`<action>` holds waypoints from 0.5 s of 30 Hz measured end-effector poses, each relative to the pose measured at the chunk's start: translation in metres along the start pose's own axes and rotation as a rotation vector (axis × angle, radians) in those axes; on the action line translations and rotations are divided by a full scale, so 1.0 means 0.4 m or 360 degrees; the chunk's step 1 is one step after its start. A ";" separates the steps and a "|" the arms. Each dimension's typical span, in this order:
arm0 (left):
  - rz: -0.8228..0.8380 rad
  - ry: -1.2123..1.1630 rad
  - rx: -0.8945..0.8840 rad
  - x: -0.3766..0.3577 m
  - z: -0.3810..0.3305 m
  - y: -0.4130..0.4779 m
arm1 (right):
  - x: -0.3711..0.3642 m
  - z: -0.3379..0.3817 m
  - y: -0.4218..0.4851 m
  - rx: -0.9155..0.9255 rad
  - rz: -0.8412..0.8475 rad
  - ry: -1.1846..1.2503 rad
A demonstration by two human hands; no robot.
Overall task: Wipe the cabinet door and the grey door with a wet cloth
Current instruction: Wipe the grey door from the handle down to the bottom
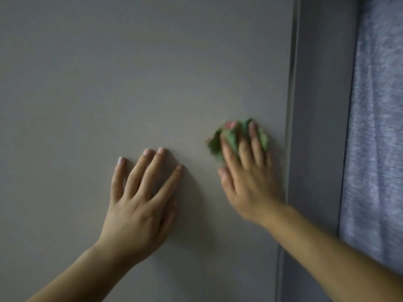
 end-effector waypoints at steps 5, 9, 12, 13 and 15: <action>0.0046 -0.0010 -0.0034 0.006 0.009 -0.040 | -0.017 0.033 -0.104 0.0520 0.0152 -0.0133; 0.0040 0.0063 0.0143 0.015 0.055 -0.071 | 0.018 -0.007 0.096 -0.0012 -0.0072 -0.0034; 0.0063 0.0125 0.0248 0.017 0.088 -0.103 | 0.008 0.075 0.080 -0.0092 -0.0118 0.0041; 0.0079 0.0133 0.0252 0.018 0.093 -0.114 | -0.005 0.117 0.037 0.0067 -0.0076 0.0026; 0.0118 0.0139 0.0235 0.021 0.101 -0.130 | -0.024 0.177 -0.051 0.0400 0.0055 -0.0027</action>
Point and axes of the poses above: each hand's wrist, its own y-axis towards the middle knuckle, its own x-axis out of the back of the hand, z = x × y, the point moved 4 cm from there along y, towards the middle knuckle, and after that the axes turned 9 degrees about -x, right-handed, at the moved point
